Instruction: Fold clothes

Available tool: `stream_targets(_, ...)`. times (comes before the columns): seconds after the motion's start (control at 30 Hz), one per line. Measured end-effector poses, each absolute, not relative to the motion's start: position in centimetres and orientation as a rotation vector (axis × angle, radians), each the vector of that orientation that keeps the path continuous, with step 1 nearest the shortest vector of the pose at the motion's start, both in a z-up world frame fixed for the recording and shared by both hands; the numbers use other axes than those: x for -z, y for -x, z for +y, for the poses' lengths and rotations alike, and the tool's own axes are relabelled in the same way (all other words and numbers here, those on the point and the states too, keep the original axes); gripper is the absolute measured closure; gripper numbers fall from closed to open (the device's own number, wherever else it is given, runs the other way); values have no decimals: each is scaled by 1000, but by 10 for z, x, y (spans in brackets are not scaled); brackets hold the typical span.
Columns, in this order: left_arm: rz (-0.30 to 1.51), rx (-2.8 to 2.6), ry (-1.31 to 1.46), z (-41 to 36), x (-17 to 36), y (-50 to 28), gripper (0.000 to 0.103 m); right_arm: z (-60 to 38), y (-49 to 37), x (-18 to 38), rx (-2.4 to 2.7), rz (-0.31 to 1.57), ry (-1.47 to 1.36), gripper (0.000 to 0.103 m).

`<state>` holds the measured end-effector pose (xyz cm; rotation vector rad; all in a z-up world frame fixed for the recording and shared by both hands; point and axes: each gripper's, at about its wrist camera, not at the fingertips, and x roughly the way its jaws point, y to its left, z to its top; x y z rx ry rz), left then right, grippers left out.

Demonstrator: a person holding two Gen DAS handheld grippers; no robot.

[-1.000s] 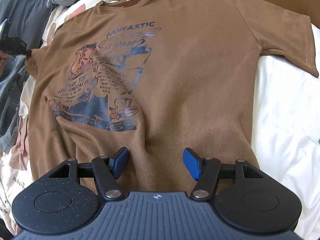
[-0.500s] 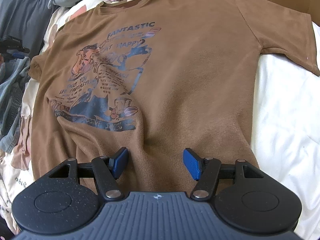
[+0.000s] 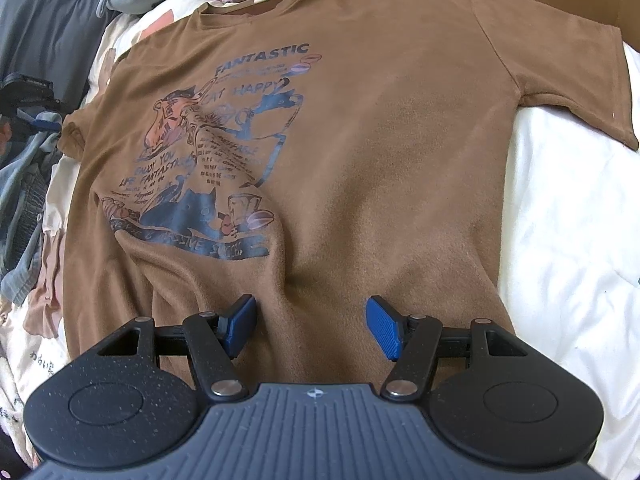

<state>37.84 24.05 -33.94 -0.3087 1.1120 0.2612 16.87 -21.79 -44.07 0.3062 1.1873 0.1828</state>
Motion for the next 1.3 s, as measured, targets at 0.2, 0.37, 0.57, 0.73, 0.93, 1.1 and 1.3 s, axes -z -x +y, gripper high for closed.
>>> stream_targets(0.2,1177,-269,261,231,355,-375,79,-219,-169,441,-182,1189,-310,36)
stream_targets(0.37,1192,-291,236,231,358,-365,100,-219,-167,441,-185,1187,-307,36)
stream_targets(0.57,1194,-301,219,240,349,-346,101,-221,-166,441,-184,1187,-311,36)
stream_targets(0.73,1205,-326,211,257,345,-336,101,-220,-165,441,-186,1188,-307,36)
stream_targets(0.93,1185,-336,190,271,328,-330,101,-220,-165,443,-184,1192,-301,36)
stream_targets(1.1,1173,-336,163,280,322,-328,101,-217,-165,443,-183,1197,-284,35)
stream_targets(1.3,1209,-362,146,285,351,-320,101,-216,-166,444,-186,1198,-265,35)
